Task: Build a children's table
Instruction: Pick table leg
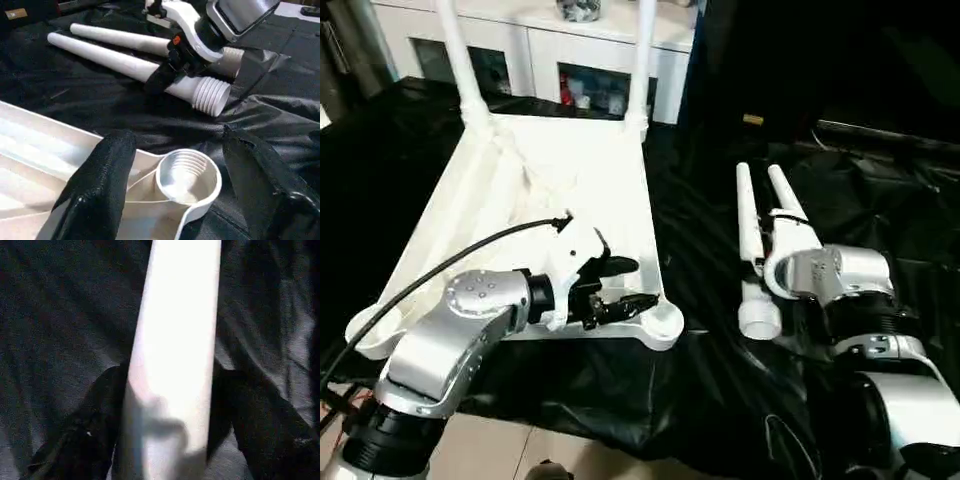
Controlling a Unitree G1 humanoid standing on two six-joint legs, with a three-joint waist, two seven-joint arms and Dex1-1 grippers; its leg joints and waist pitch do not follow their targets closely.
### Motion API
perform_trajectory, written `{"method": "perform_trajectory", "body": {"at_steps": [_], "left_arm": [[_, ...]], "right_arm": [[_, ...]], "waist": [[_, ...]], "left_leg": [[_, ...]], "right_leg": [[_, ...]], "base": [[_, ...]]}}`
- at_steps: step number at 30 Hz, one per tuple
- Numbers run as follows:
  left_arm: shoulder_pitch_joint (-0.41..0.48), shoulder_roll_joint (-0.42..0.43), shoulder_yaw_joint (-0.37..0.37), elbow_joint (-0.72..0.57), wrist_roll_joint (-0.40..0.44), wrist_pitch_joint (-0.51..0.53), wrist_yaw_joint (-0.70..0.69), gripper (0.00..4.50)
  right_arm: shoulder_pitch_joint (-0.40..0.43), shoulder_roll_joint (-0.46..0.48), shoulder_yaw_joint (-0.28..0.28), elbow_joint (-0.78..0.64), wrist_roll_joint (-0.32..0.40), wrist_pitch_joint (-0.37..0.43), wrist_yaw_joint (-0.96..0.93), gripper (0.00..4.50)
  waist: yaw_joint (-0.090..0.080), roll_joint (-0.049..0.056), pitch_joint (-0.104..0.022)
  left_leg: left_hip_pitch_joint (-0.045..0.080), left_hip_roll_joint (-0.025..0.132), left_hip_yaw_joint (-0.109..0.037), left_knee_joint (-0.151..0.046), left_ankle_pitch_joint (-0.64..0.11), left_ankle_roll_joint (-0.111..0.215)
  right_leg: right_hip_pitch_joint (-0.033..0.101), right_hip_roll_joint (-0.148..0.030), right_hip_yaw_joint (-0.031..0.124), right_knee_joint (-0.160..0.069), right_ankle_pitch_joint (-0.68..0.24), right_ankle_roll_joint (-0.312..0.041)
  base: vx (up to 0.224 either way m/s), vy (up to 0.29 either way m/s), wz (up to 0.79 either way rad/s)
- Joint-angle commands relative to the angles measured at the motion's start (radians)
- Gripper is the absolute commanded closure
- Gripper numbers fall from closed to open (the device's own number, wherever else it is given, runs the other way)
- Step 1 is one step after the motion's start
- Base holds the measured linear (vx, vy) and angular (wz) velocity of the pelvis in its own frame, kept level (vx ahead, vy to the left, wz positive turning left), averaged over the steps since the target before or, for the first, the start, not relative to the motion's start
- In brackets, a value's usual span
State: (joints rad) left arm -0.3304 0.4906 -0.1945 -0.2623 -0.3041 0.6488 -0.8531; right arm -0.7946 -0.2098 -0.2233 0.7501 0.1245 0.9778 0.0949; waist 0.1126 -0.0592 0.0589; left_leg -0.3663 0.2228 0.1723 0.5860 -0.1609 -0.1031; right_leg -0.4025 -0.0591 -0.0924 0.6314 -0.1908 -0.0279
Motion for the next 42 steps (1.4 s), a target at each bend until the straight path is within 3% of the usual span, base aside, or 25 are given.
{"method": "perform_trajectory", "body": {"at_steps": [1, 3, 5, 7, 8, 11, 15, 17, 18, 20, 22, 23, 24, 25, 26, 28, 32, 34, 35, 36, 37, 38, 40, 42], "left_arm": [[-0.022, 0.003, -0.007, -0.005, -0.009, 0.005, -0.004, 1.27], [-0.023, 0.004, -0.006, -0.007, -0.01, 0.011, -0.001, 1.27], [-0.022, 0.008, -0.006, -0.013, -0.002, 0.016, 0.008, 1.27], [-0.022, 0.008, 0.002, -0.01, 0.011, 0.016, 0.028, 1.27], [-0.022, 0.006, 0.006, -0.007, 0.013, 0.016, 0.035, 1.27], [-0.024, 0.0, 0.016, 0.026, 0.049, -0.023, 0.076, 1.27], [-0.052, -0.018, 0.024, 0.084, 0.069, -0.037, 0.115, 1.27], [-0.088, -0.062, 0.06, 0.126, 0.056, -0.055, 0.159, 1.27], [-0.103, -0.081, 0.076, 0.141, 0.049, -0.062, 0.176, 1.27], [-0.139, -0.123, 0.109, 0.173, 0.031, -0.063, 0.218, 1.27], [-0.189, -0.169, 0.136, 0.215, 0.014, -0.056, 0.26, 1.27], [-0.234, -0.228, 0.173, 0.254, -0.03, -0.03, 0.297, 1.27], [-0.295, -0.307, 0.224, 0.314, -0.096, -0.002, 0.338, 1.27], [-0.351, -0.369, 0.27, 0.377, -0.159, 0.025, 0.361, 1.27], [-0.374, -0.387, 0.287, 0.41, -0.18, 0.034, 0.365, 1.27], [-0.408, -0.406, 0.3, 0.464, -0.176, 0.026, 0.374, 1.27], [-0.48, -0.447, 0.355, 0.589, -0.211, 0.036, 0.401, 1.27], [-0.495, -0.459, 0.372, 0.598, -0.229, 0.047, 0.399, 1.27], [-0.498, -0.462, 0.376, 0.599, -0.235, 0.05, 0.398, 1.27], [-0.506, -0.47, 0.388, 0.6, -0.248, 0.055, 0.397, 1.27], [-0.515, -0.481, 0.405, 0.597, -0.285, 0.076, 0.394, 1.27], [-0.513, -0.487, 0.405, 0.589, -0.309, 0.1, 0.388, 1.27], [-0.505, -0.487, 0.389, 0.587, -0.312, 0.12, 0.382, 1.27], [-0.499, -0.491, 0.387, 0.588, -0.303, 0.122, 0.388, 1.27]], "right_arm": [[-0.006, -0.019, 0.004, 0.001, 0.0, 0.014, -0.001, 1.49], [-0.007, -0.021, 0.005, 0.007, 0.0, 0.013, 0.001, 1.62], [-0.011, -0.025, 0.005, 0.022, 0.001, 0.007, 0.007, 1.85], [-0.014, -0.026, 0.001, 0.035, 0.004, -0.003, 0.01, 2.0], [-0.015, -0.026, -0.002, 0.039, 0.005, -0.008, 0.01, 2.07], [-0.01, -0.018, -0.021, 0.036, 0.018, -0.022, 0.002, 2.39], [-0.001, -0.007, -0.043, 0.011, 0.032, -0.022, -0.014, 2.65], [0.004, -0.001, -0.052, -0.001, 0.046, -0.048, 0.001, 2.66], [0.005, 0.001, -0.054, -0.006, 0.051, -0.062, 0.011, 2.66], [0.012, 0.009, -0.06, -0.03, 0.071, -0.097, 0.045, 2.67], [0.015, 0.026, -0.079, -0.07, 0.117, -0.119, 0.102, 2.67], [0.023, 0.05, -0.11, -0.114, 0.174, -0.182, 0.167, 2.67], [0.034, 0.082, -0.146, -0.178, 0.249, -0.264, 0.258, 2.67], [0.046, 0.105, -0.161, -0.234, 0.307, -0.31, 0.335, 2.67], [0.053, 0.113, -0.161, -0.261, 0.332, -0.302, 0.371, 2.67], [0.072, 0.12, -0.156, -0.312, 0.38, -0.248, 0.431, 2.67], [0.173, 0.116, -0.085, -0.522, 0.481, -0.179, 0.596, 2.68], [0.195, 0.114, -0.06, -0.556, 0.489, -0.18, 0.627, 2.68], [0.2, 0.113, -0.054, -0.561, 0.489, -0.182, 0.634, 2.68], [0.211, 0.113, -0.04, -0.573, 0.492, -0.187, 0.649, 2.68], [0.224, 0.113, -0.027, -0.584, 0.498, -0.193, 0.668, 2.68], [0.238, 0.115, -0.013, -0.598, 0.501, -0.199, 0.679, 2.68], [0.248, 0.119, -0.001, -0.616, 0.508, -0.19, 0.679, 2.68], [0.253, 0.118, 0.013, -0.635, 0.518, -0.169, 0.683, 2.68]], "waist": [[-0.001, 0.006, -0.067], [-0.001, 0.006, -0.068], [0.0, -0.002, -0.068], [0.001, 0.002, -0.069], [0.0, -0.005, -0.069], [-0.001, 0.006, -0.068], [0.0, 0.003, -0.07], [0.001, 0.004, -0.07], [0.003, 0.005, -0.072], [0.004, 0.003, -0.072], [0.006, 0.004, -0.073], [0.007, 0.005, -0.075], [0.008, -0.002, -0.074], [0.015, 0.001, -0.077], [0.017, -0.001, -0.078], [0.023, -0.003, -0.076], [0.038, 0.001, -0.08], [0.04, 0.003, -0.082], [0.041, 0.012, -0.083], [0.04, 0.008, -0.081], [0.043, 0.013, -0.079], [0.042, 0.002, -0.077], [0.048, 0.003, -0.075], [0.051, -0.004, -0.073]], "left_leg": [[0.013, 0.005, 0.002, -0.064, -0.19, -0.078], [0.013, 0.005, 0.003, -0.063, -0.185, -0.077], [0.011, 0.005, 0.003, -0.063, -0.174, -0.073], [0.011, 0.005, 0.003, -0.062, -0.167, -0.072], [0.01, 0.006, 0.004, -0.062, -0.164, -0.071], [0.012, 0.005, 0.003, -0.062, -0.174, -0.075], [0.013, 0.003, 0.004, -0.061, -0.176, -0.074], [0.01, 0.004, 0.002, -0.062, -0.174, -0.074], [0.016, 0.004, 0.004, -0.059, -0.181, -0.073], [0.01, 0.004, 0.004, -0.06, -0.178, -0.069], [0.008, 0.004, 0.001, -0.06, -0.178, -0.064], [0.01, 0.006, 0.001, -0.058, -0.179, -0.059], [0.004, 0.003, 0.006, -0.054, -0.179, -0.046], [0.005, 0.003, 0.007, -0.051, -0.172, -0.029], [0.005, 0.003, 0.006, -0.051, -0.165, -0.019], [0.005, 0.006, 0.003, -0.055, -0.141, 0.002], [0.006, 0.005, 0.0, -0.053, -0.096, 0.022], [0.004, 0.008, -0.003, -0.054, -0.09, 0.016], [0.007, 0.009, -0.003, -0.054, -0.099, 0.008], [0.005, 0.009, -0.003, -0.055, -0.109, 0.001], [0.007, 0.009, -0.002, -0.054, -0.127, -0.006], [0.007, 0.009, 0.0, -0.055, -0.134, -0.005], [0.009, 0.01, 0.0, -0.057, -0.142, -0.003], [0.008, 0.01, 0.0, -0.058, -0.144, -0.004]], "right_leg": [[0.051, -0.072, 0.058, -0.079, -0.249, -0.064], [0.051, -0.072, 0.058, -0.078, -0.241, -0.066], [0.053, -0.073, 0.057, -0.076, -0.231, -0.069], [0.052, -0.072, 0.058, -0.074, -0.213, -0.072], [0.053, -0.072, 0.057, -0.074, -0.21, -0.072], [0.05, -0.071, 0.057, -0.075, -0.207, -0.072], [0.051, -0.07, 0.058, -0.077, -0.212, -0.07], [0.054, -0.072, 0.057, -0.076, -0.21, -0.074], [0.05, -0.072, 0.058, -0.078, -0.212, -0.073], [0.055, -0.073, 0.058, -0.079, -0.207, -0.076], [0.056, -0.074, 0.056, -0.076, -0.199, -0.081], [0.056, -0.076, 0.057, -0.075, -0.184, -0.084], [0.06, -0.078, 0.059, -0.077, -0.178, -0.091], [0.06, -0.081, 0.058, -0.078, -0.173, -0.102], [0.059, -0.081, 0.056, -0.079, -0.169, -0.108], [0.059, -0.077, 0.054, -0.078, -0.152, -0.116], [0.066, -0.073, 0.056, -0.075, -0.07, -0.104], [0.069, -0.078, 0.054, -0.071, -0.06, -0.116], [0.065, -0.079, 0.054, -0.073, -0.059, -0.129], [0.066, -0.08, 0.053, -0.072, -0.065, -0.145], [0.065, -0.082, 0.053, -0.075, -0.087, -0.152], [0.064, -0.082, 0.054, -0.08, -0.104, -0.149], [0.063, -0.085, 0.054, -0.081, -0.15, -0.141], [0.063, -0.085, 0.053, -0.087, -0.199, -0.114]], "base": [[0.0, 0.0, 0.0], [0.0, 0.0, 0.0], [0.0, 0.0, 0.0], [0.0, 0.0, 0.0], [0.0, 0.0, 0.0], [0.0, 0.0, 0.0], [0.0, 0.0, 0.0], [0.0, 0.0, 0.0], [0.0, 0.0, 0.0], [0.0, 0.0, 0.0], [0.0, 0.0, 0.0], [0.0, 0.0, 0.0], [0.0, 0.0, 0.0], [0.0, 0.0, 0.0], [0.0, 0.0, 0.0], [0.0, 0.0, 0.0], [0.0, 0.0, 0.0], [0.0, 0.0, 0.0], [0.0, 0.0, 0.0], [0.0, 0.0, 0.0], [0.0, 0.0, 0.0], [0.0, 0.0, 0.0], [0.0, 0.0, 0.0], [0.0, 0.0, 0.0]]}}
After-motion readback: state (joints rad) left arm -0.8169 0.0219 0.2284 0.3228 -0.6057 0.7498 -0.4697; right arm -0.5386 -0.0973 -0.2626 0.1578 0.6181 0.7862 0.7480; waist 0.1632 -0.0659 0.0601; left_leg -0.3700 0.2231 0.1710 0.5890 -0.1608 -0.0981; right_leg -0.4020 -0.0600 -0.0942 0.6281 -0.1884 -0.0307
